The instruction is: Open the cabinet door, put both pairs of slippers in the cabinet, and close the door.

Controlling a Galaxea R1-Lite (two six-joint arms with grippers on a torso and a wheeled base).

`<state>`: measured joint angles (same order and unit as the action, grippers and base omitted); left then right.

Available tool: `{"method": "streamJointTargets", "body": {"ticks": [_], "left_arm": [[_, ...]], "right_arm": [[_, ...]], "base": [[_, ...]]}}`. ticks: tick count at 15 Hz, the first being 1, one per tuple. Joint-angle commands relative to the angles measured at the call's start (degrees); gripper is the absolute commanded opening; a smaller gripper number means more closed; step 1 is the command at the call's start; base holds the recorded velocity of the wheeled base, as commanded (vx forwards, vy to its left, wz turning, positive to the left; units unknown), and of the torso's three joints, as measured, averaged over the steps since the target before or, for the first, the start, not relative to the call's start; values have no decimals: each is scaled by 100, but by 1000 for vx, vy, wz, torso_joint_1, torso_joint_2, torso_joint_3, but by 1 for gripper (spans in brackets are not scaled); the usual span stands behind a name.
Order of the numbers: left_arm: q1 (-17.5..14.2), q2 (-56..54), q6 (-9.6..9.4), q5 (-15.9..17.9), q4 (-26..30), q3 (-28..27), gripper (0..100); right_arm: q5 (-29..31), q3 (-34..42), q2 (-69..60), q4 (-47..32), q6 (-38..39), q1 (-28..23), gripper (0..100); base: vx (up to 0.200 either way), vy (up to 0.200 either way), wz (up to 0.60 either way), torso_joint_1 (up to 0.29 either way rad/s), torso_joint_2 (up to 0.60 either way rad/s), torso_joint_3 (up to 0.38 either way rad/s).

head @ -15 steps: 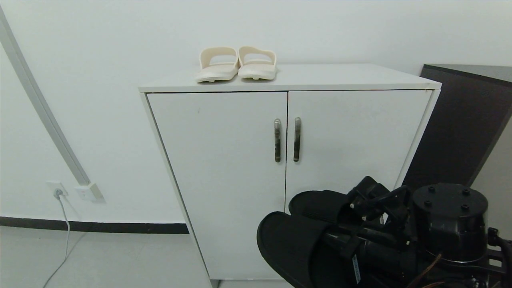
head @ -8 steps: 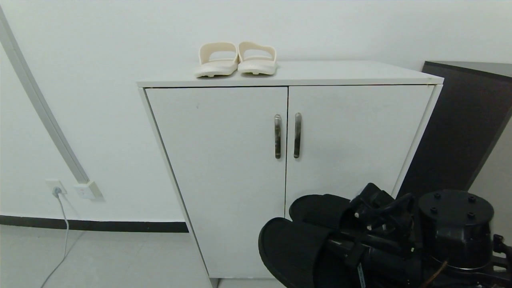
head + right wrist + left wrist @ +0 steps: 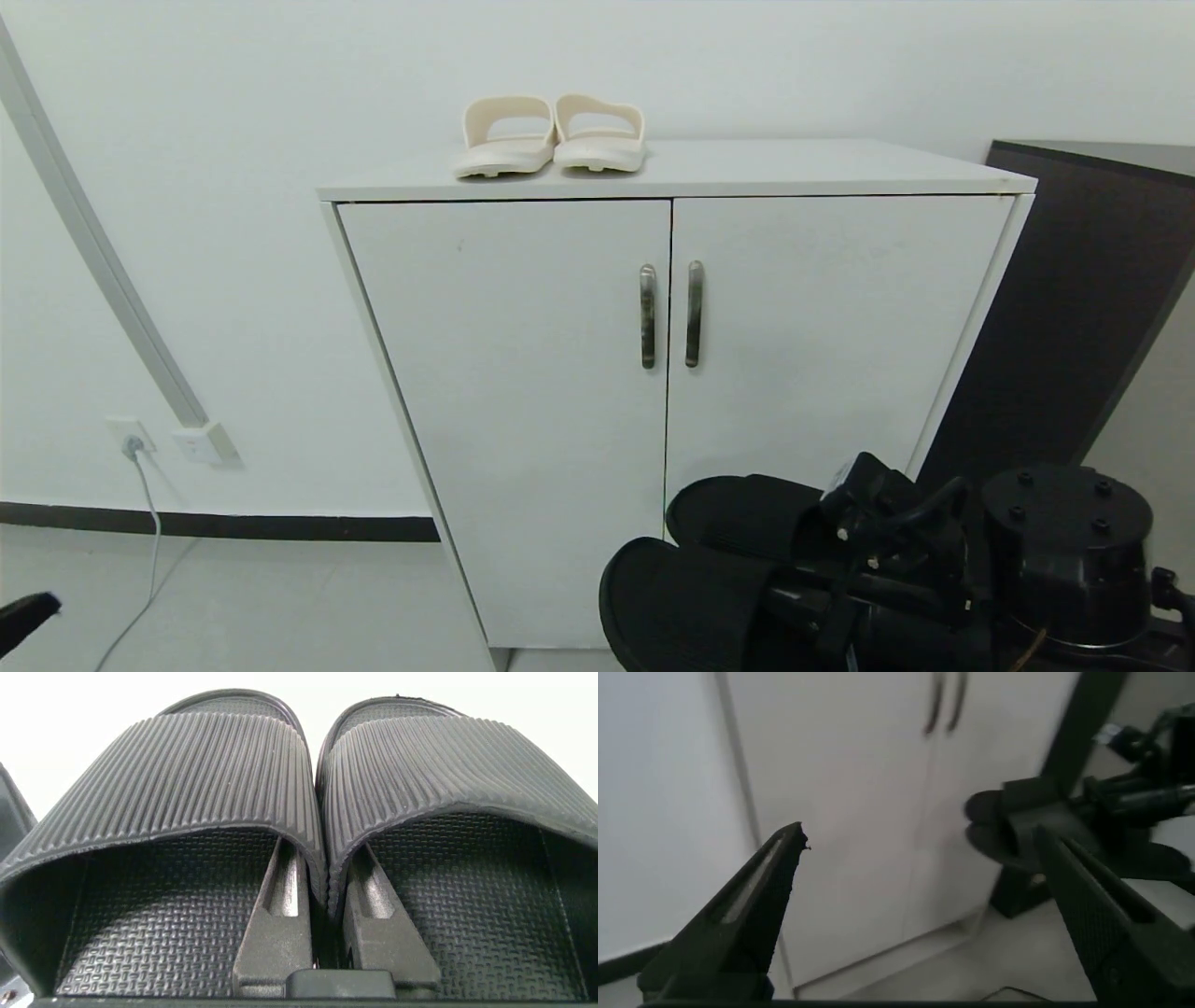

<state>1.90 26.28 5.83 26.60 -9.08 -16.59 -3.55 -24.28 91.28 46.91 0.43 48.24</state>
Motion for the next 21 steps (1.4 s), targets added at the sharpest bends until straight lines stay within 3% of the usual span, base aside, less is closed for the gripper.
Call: {"method": "streamJointTargets", "body": {"ticks": [1, 3, 6, 7, 9, 10, 11, 13, 18, 21], "left_arm": [[117, 1388, -20, 566, -604, -239, 100], [574, 1995, -20, 566, -920, -494, 100], [1620, 2628, -29, 451, -964, -1030, 100], [2280, 3085, -29, 47, -981, -1320, 100], [3000, 3876, -38, -586, -1395, -1619, 100], [3141, 4095, -20, -682, -1702, -1654, 100], [3325, 4702, -11, -832, -2361, -1821, 100], [3484, 5546, -11, -964, -2836, -2270, 100], [3703, 6750, 24, -849, -2933, -3588, 100], [3800, 7110, 305, -217, -2757, -4265, 100]], "right_arm": [[3, 55, 12, 2, -25, 10, 0], [-14, 73, 30, 2, -148, 10, 0], [-23, 64, 39, 2, -139, 10, 0], [-14, 73, 30, 2, -148, 10, 0], [-6, 126, 4, 2, -245, 54, 0], [-6, 126, 4, 2, -254, 54, 0], [-14, 134, 12, 2, -245, 54, 0], [-6, 161, 4, 2, -254, 54, 0], [-6, 161, 12, 11, -254, 63, 0], [-14, 196, -14, 11, -254, 63, 0]], "base": [[0, 0, 0, 0, 0, 0], [0, 0, 0, 0, 0, 0], [0, 0, 0, 0, 0, 0], [0, 0, 0, 0, 0, 0], [0, 0, 0, 0, 0, 0], [0, 0, 0, 0, 0, 0], [0, 0, 0, 0, 0, 0], [0, 0, 0, 0, 0, 0], [0, 0, 0, 0, 0, 0], [0, 0, 0, 0, 0, 0]]}}
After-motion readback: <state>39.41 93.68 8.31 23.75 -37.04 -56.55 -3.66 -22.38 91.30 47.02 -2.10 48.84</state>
